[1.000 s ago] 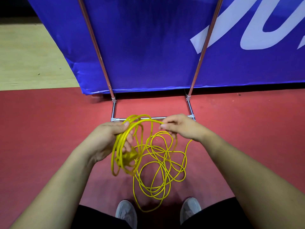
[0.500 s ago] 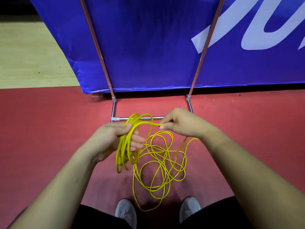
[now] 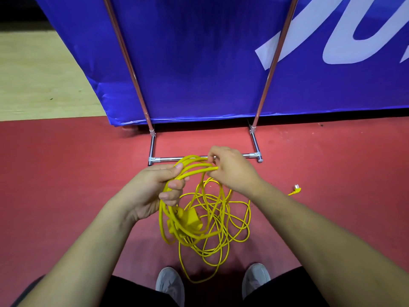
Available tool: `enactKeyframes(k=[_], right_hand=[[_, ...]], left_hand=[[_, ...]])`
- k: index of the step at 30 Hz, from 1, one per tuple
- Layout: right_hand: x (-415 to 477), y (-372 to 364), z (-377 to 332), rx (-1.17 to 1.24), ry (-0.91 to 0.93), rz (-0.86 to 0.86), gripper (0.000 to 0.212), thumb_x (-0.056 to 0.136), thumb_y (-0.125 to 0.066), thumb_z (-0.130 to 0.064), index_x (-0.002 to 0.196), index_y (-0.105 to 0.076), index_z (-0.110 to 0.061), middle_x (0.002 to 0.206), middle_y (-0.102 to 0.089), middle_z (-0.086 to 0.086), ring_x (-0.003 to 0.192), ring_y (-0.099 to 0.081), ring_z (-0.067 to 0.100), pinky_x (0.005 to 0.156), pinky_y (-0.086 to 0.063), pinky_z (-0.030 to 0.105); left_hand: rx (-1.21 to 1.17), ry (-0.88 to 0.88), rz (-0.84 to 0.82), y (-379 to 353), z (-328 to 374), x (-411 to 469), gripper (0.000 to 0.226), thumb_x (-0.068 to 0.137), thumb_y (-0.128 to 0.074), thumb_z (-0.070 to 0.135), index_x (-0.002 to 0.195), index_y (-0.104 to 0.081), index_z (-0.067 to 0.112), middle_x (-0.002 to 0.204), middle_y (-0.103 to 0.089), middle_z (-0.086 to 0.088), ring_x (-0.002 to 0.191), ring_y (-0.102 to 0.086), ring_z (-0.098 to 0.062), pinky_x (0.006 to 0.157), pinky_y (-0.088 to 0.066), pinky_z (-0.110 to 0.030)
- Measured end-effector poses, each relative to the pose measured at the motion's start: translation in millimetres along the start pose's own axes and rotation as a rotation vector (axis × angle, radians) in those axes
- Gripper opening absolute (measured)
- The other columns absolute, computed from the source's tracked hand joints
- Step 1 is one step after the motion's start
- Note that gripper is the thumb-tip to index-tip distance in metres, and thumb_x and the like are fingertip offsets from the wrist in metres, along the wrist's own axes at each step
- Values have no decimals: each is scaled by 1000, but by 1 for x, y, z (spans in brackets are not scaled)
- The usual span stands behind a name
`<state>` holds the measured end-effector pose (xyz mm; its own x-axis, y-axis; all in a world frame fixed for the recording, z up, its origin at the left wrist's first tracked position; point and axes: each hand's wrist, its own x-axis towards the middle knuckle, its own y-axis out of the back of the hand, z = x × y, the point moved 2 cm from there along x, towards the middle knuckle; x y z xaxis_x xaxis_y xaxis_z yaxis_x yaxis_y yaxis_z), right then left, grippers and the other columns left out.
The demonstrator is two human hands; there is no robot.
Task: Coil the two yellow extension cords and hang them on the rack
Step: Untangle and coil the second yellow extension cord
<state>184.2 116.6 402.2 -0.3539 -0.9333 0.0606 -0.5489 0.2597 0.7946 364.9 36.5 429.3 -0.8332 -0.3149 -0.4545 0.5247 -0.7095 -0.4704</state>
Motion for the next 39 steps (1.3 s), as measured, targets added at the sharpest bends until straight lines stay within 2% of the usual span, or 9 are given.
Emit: enactKeyframes(k=[5, 9, 14, 18, 23, 28, 33, 36, 39], right_hand=[[4, 28, 27, -59, -84, 10, 12, 69, -69, -18, 74, -62, -25, 56, -48, -11, 61, -46, 12, 57, -35, 28], [5, 26, 37, 98, -102, 10, 14, 69, -70, -12, 72, -64, -24, 54, -52, -7, 52, -43, 4, 54, -37, 27], [7, 7, 37, 260, -101, -56, 7, 78, -76, -13, 75, -72, -17, 54, -54, -10, 49, -43, 2, 51, -35, 22], [9, 4, 42, 406, -158, -117, 14, 77, -79, -7, 88, -71, -12, 51, -51, -12, 46, -45, 3, 47, -34, 15], [7, 2, 78, 274, -196, -158, 23, 79, -77, -11, 66, -61, -21, 60, -51, -1, 56, -43, 11, 54, -35, 26], [-6, -10, 117, 186, -435, -287, 25, 86, -69, -6, 70, -53, -16, 62, -56, -2, 56, -44, 8, 51, -34, 16], [-3, -18, 106, 624, -516, -86, 21, 91, -64, -7, 81, -47, -13, 63, -61, 10, 53, -57, 19, 52, -45, 25], [7, -9, 83, 389, -361, -75, 14, 88, -68, -13, 78, -60, -9, 55, -52, 3, 43, -42, 11, 46, -34, 21], [12, 8, 50, 79, -186, -268, 17, 85, -71, -18, 69, -68, -14, 49, -50, -8, 43, -41, 1, 53, -35, 21]], left_hand=[[188, 21, 34, 11, 9, -5, 35, 88, -52, 32, 89, -59, -2, 51, -28, 2, 34, -20, -6, 39, -17, -19], [315, 24, 17, 14, 9, -7, 33, 89, -57, 29, 92, -64, -3, 49, -24, 3, 34, -21, -7, 36, -21, -15], [140, -21, 42, 14, 7, -7, 22, 88, -56, 23, 75, -51, 6, 53, -47, -8, 43, -54, -24, 44, -47, -25], [31, -75, -43, 14, 8, -4, 37, 77, -74, 38, 80, -56, 5, 49, -36, 4, 33, -32, -6, 40, -31, -19], [-54, -125, -35, 24, 14, 0, 40, 66, -83, 36, 78, -56, 8, 45, -29, 9, 32, -28, -4, 38, -28, -20], [-56, -173, 89, 28, 26, -8, 29, 70, -70, 38, 67, -55, 13, 52, -54, -2, 42, -55, -17, 41, -44, -22], [26, -229, 156, 30, 25, -6, 30, 91, -48, 36, 89, -56, 7, 46, -31, 6, 34, -27, -7, 41, -24, -20], [127, -213, 196, 33, 21, -4, 39, 87, -53, 34, 103, -62, -1, 49, -28, 4, 37, -27, -10, 43, -25, -22], [234, -186, 231, 32, 19, -3, 27, 84, -58, 28, 83, -54, 2, 48, -39, 0, 41, -45, -16, 43, -36, -23]])
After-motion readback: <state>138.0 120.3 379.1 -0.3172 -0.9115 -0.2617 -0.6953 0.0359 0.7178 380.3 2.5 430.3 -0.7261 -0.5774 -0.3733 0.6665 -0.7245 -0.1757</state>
